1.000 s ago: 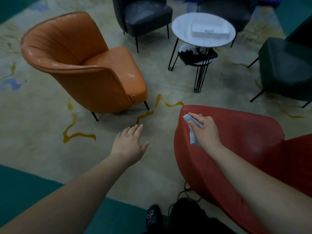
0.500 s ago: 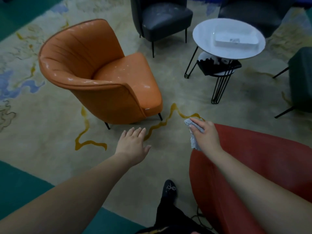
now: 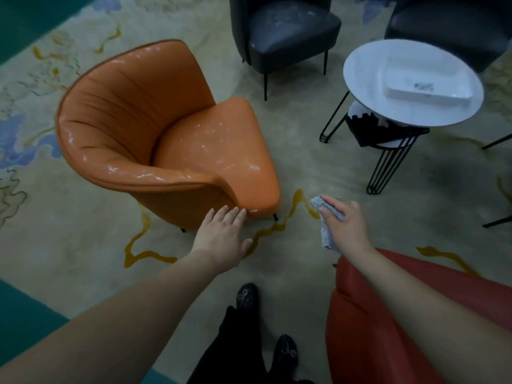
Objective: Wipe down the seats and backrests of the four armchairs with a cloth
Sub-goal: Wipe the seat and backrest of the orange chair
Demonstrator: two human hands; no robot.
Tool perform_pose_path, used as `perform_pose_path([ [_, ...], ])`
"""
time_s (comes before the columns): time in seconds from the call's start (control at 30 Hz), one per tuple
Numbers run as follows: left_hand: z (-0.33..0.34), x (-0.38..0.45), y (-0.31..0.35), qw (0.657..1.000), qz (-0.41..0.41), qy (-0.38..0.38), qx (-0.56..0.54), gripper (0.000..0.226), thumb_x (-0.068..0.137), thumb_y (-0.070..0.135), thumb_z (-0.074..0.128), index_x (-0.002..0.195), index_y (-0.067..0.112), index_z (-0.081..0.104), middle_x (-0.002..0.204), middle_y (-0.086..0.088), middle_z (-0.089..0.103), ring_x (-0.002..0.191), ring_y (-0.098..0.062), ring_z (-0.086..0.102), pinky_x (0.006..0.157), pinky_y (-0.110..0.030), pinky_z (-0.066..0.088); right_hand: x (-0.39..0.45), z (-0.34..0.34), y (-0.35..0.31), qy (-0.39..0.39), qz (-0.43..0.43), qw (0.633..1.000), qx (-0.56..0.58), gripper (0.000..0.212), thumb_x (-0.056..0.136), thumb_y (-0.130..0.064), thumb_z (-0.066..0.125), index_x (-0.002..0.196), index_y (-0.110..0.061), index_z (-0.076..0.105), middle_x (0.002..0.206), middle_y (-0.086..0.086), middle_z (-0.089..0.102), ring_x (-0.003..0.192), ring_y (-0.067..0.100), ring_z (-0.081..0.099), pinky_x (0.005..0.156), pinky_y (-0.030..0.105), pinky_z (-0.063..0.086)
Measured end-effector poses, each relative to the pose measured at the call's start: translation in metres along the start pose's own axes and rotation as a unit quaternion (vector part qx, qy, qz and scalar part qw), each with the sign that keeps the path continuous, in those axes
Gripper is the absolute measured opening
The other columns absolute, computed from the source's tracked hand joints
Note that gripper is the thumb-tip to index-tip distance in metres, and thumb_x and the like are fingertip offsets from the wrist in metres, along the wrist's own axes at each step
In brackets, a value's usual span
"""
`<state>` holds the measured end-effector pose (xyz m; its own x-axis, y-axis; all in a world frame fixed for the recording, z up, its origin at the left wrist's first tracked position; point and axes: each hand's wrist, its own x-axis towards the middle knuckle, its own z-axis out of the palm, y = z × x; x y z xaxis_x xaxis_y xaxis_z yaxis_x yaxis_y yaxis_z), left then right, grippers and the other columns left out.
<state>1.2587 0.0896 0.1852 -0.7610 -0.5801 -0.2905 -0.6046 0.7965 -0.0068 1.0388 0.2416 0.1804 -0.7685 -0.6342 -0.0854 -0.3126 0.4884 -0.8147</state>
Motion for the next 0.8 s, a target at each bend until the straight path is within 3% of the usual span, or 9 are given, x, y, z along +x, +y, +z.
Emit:
perform_pose_path([
  [0.07,-0.005,0.030,-0.016,1.000,0.002,-0.008,-0.010,0.074,0.093,0.061,0.029,0.153,0.021,0.012,0.159,0.001,0.020,0.147,-0.021,0.010,0.119,-0.043,0.007,0.026,0.005,-0.008,-0.002,0.002,1.000,-0.012,0.030,0.089,-0.020,0.063,0.118,-0.023,0.067,0.105,0.012,0.055,0.088,0.006,0.053,0.087,0.020,0.039],
  [0.17,-0.016,0.076,-0.037,1.000,0.012,-0.003,-0.009,0.075,0.093,0.062,0.027,0.153,0.020,0.012,0.159,0.001,0.020,0.147,-0.021,0.010,0.119,-0.042,0.007,0.067,0.007,-0.024,0.008,-0.007,1.000,-0.005,0.029,0.088,-0.016,0.063,0.117,-0.016,0.068,0.107,0.016,0.061,0.094,0.019,0.062,0.093,0.035,0.048],
  [0.23,-0.027,0.105,-0.051,1.000,0.019,-0.008,-0.003,0.075,0.094,0.061,0.027,0.154,0.020,0.010,0.159,0.000,0.019,0.147,-0.021,0.010,0.119,-0.042,0.007,0.092,0.008,-0.036,0.011,-0.009,1.000,-0.008,0.028,0.089,-0.017,0.063,0.116,-0.016,0.069,0.106,0.017,0.062,0.093,0.022,0.063,0.093,0.039,0.048],
  [0.43,-0.054,0.170,-0.080,1.000,0.010,-0.008,0.008,0.074,0.095,0.060,0.028,0.154,0.020,0.009,0.159,0.001,0.019,0.147,-0.020,0.010,0.119,-0.041,0.007,0.153,0.024,-0.062,0.035,-0.004,0.999,-0.016,0.028,0.089,-0.021,0.063,0.117,-0.021,0.068,0.106,0.012,0.054,0.085,0.005,0.051,0.080,0.009,0.033],
  [0.57,-0.064,0.210,-0.086,1.000,-0.011,-0.015,0.000,0.074,0.095,0.060,0.028,0.154,0.020,0.008,0.160,0.001,0.018,0.148,-0.021,0.009,0.120,-0.041,0.008,0.204,0.029,-0.068,0.014,-0.004,1.000,-0.011,0.028,0.090,-0.022,0.063,0.118,-0.024,0.066,0.095,0.001,0.045,0.077,-0.003,0.049,0.068,-0.006,0.027],
  [0.7,-0.069,0.258,-0.084,0.998,-0.050,-0.023,-0.015,0.074,0.096,0.059,0.027,0.154,0.019,0.006,0.160,0.001,0.016,0.148,-0.021,0.008,0.120,-0.041,0.008,0.269,0.029,-0.068,-0.034,-0.020,0.999,-0.019,0.029,0.093,-0.022,0.058,0.122,-0.023,0.064,0.100,0.002,0.044,0.080,-0.003,0.048,0.068,-0.007,0.029],
  [0.8,-0.077,0.302,-0.078,0.995,-0.094,-0.017,-0.029,0.074,0.096,0.060,0.027,0.154,0.020,0.006,0.160,0.001,0.015,0.148,-0.021,0.008,0.121,-0.041,0.007,0.325,0.022,-0.073,-0.076,-0.040,0.996,-0.028,0.030,0.094,-0.019,0.058,0.123,-0.019,0.063,0.107,0.008,0.045,0.084,0.005,0.049,0.069,0.002,0.030],
])
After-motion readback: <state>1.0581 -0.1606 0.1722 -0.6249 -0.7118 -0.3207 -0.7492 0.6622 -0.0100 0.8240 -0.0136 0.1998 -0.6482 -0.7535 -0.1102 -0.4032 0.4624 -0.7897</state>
